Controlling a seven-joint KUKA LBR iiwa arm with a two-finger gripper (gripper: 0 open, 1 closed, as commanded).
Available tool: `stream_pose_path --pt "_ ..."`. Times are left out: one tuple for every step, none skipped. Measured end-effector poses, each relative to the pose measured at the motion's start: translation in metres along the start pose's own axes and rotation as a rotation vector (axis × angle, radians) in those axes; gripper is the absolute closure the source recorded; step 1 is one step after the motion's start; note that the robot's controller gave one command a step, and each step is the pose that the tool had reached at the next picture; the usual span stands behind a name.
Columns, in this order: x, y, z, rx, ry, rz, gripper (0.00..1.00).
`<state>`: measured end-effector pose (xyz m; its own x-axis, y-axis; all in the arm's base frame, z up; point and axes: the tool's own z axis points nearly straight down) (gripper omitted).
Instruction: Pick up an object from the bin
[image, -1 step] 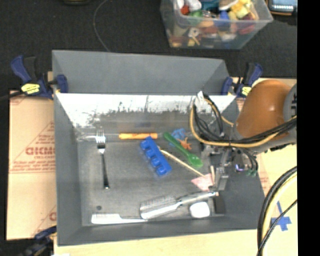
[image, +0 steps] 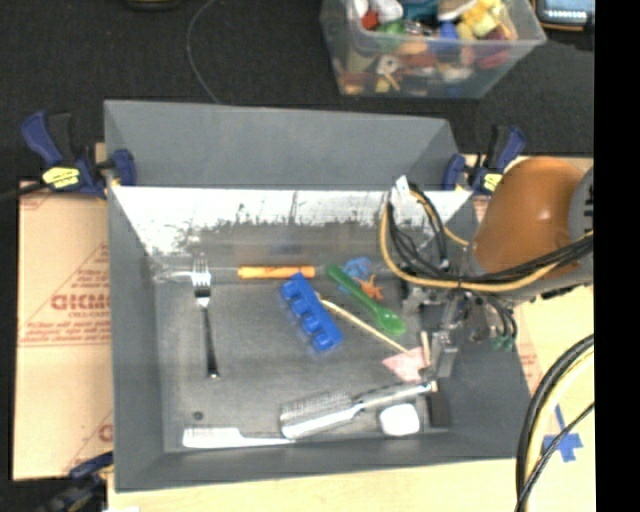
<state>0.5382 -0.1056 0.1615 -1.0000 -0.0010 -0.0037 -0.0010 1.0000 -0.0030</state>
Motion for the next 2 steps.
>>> stream_pose_path --pt "0.04 0.068 0.091 0.0 0.001 -0.213 0.0" --pt "0.045 0.058 0.018 0.006 -0.009 -0.237 0.0"
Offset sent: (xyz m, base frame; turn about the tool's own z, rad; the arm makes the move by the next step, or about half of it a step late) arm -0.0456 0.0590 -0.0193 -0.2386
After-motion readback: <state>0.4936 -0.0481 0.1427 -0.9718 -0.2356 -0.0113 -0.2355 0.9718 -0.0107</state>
